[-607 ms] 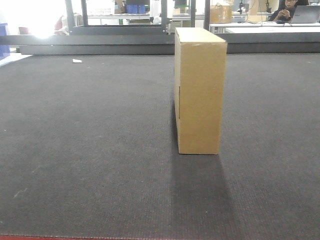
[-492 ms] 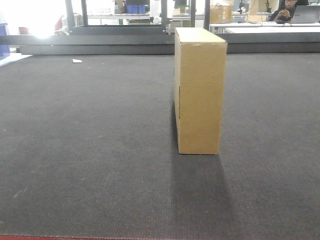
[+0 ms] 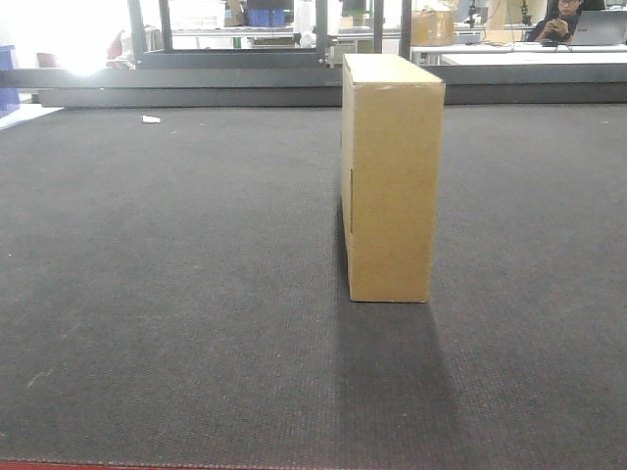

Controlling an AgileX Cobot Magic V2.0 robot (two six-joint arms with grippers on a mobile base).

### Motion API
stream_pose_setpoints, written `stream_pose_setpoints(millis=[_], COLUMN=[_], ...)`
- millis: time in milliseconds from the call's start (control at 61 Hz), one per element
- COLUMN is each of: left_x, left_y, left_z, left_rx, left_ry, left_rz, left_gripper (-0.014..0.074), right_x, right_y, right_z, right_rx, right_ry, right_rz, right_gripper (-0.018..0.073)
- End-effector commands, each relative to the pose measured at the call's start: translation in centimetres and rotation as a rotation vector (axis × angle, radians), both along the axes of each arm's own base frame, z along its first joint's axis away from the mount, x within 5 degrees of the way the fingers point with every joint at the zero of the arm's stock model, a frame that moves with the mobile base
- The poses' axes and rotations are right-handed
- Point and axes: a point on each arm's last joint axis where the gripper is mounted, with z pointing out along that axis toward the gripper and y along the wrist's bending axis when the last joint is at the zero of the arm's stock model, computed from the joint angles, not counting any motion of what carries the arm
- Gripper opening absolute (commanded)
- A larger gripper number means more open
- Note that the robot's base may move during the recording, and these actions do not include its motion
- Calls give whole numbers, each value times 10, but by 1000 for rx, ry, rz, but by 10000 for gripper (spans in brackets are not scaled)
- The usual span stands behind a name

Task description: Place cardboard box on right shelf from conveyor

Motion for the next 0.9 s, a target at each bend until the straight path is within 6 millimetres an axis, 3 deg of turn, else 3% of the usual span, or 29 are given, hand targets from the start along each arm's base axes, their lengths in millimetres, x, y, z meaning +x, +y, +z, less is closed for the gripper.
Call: stream_pose_setpoints(millis=[0, 361, 525, 656, 754, 885], left_x=[-1, -1, -1, -1, -1, -1], left_y=[1, 1, 1, 1, 1, 1], left_z=[5, 5, 5, 5, 5, 5], left_rx=[-11, -11, -11, -11, -11, -11], left_ry=[-91, -91, -91, -91, -91, -91], left_rz=[8, 8, 8, 8, 8, 8], left_gripper=[-116, -116, -116, -115, -116, -116], right_x=[-2, -4, -16, -16, -6, 15], right_y=[-1, -2, -1, 1, 1, 0], right_z=[11, 23, 71, 108, 132, 156], right_rx=[-16, -9, -15, -15, -12, -6], right_ry=[-111, -200, -314, -295, -235, -144], right_rz=[-13, -24, -18, -6, 4, 15], right_gripper=[59, 59, 59, 63, 159, 445])
